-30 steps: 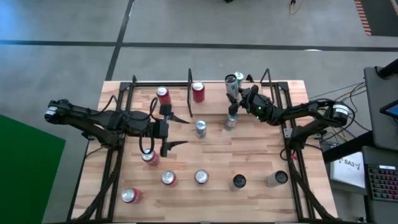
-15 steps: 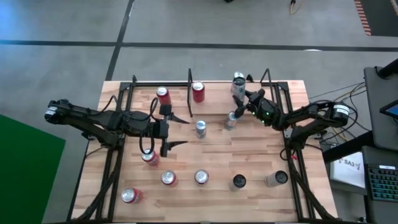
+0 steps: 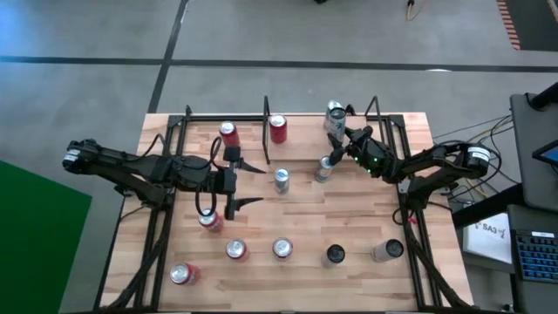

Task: Place canned beverage on shelf
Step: Put the white and pink soda can on the shelf

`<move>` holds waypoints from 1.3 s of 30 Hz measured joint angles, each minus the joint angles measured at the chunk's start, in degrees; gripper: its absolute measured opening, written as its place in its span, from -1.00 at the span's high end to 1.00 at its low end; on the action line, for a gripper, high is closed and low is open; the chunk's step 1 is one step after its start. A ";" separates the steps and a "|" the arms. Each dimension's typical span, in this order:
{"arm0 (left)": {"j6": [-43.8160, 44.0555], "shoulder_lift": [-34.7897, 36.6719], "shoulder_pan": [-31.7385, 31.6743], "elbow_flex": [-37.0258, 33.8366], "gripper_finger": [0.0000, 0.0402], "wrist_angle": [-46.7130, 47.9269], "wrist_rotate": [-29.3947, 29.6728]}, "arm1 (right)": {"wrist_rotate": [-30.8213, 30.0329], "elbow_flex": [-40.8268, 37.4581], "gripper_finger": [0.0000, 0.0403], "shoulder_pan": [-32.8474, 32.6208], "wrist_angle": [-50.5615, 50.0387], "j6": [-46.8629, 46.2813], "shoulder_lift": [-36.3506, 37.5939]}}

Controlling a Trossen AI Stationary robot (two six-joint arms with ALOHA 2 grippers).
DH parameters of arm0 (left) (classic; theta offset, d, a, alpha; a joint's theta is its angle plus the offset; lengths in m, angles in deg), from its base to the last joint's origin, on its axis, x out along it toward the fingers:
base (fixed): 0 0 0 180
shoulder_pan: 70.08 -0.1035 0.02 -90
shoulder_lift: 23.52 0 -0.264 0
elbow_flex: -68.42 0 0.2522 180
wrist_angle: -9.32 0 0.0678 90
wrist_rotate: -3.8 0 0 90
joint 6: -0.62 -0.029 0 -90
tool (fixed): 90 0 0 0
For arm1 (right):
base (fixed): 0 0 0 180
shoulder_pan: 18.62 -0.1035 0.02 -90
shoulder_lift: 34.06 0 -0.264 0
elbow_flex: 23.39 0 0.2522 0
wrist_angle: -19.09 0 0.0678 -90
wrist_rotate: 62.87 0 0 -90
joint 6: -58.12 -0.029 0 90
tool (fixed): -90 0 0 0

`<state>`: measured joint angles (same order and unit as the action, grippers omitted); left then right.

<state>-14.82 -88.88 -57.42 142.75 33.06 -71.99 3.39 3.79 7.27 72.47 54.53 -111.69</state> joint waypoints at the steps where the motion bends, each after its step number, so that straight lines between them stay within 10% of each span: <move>1: 0.06 0.00 -0.02 0.00 -0.53 0.00 0.00 | 0.15 0.11 -0.22 0.00 -0.07 0.00 -0.02; 20: 1.48 -2.16 -0.02 -1.30 -0.53 -2.76 -1.29 | 7.86 6.11 -0.22 -0.97 -0.87 -0.13 4.67; 39: 3.58 -11.81 -5.95 -17.60 -0.53 -52.60 -4.76 | 20.95 14.13 -0.22 -19.54 -1.33 6.24 13.74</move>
<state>-11.24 -100.69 -63.37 125.15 -19.54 -76.75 24.34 17.91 -12.28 71.14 60.77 -97.95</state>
